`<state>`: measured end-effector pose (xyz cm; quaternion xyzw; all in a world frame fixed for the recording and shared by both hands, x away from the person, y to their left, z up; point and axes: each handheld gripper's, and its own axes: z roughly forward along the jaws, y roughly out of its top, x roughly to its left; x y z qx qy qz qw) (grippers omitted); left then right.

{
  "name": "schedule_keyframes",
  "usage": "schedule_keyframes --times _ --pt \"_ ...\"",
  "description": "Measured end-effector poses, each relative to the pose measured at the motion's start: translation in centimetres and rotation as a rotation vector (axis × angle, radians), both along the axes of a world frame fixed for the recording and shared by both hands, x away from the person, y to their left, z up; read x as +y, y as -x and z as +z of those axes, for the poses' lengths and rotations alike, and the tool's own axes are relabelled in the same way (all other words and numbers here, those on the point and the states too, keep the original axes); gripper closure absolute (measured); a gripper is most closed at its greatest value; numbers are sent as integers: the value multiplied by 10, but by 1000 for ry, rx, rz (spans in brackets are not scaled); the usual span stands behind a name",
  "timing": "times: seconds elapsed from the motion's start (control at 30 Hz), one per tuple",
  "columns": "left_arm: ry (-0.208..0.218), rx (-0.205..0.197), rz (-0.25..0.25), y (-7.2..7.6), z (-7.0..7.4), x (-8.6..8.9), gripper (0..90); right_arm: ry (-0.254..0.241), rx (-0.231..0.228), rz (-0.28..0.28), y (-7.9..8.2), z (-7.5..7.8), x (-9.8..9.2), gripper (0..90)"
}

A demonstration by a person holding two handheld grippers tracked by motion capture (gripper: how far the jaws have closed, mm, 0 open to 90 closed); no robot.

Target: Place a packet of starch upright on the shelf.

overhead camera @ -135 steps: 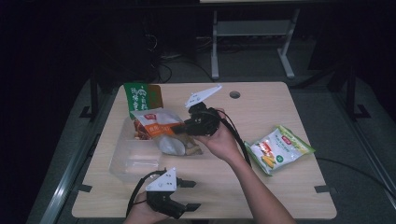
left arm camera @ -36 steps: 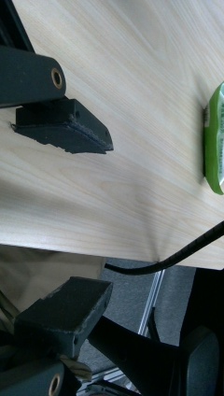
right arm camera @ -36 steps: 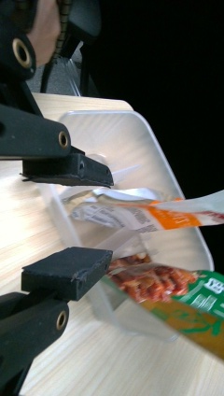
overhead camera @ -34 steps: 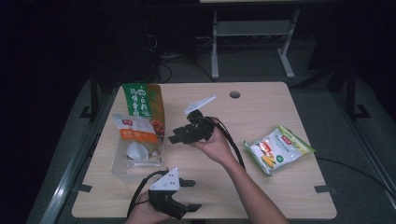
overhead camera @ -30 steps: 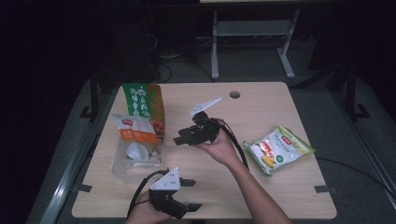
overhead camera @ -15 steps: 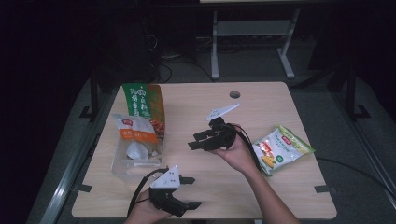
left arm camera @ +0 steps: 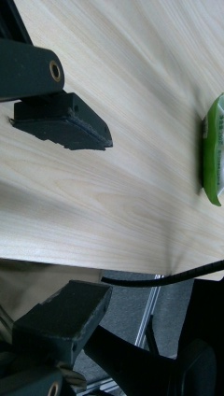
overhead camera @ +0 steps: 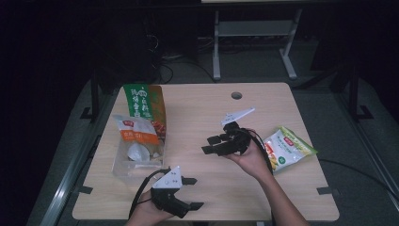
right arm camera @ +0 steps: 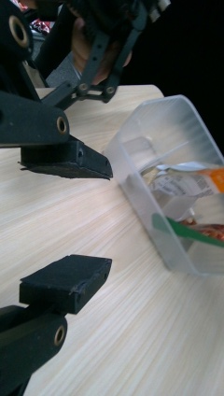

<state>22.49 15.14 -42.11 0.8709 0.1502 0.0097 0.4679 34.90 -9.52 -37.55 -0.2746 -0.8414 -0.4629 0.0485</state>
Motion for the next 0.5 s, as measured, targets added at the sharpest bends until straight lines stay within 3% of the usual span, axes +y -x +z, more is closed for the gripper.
schedule_keyframes --times 0.5 --pt "3 2 0 0 0 0 240 12 15 -91 13 -11 -46 483"
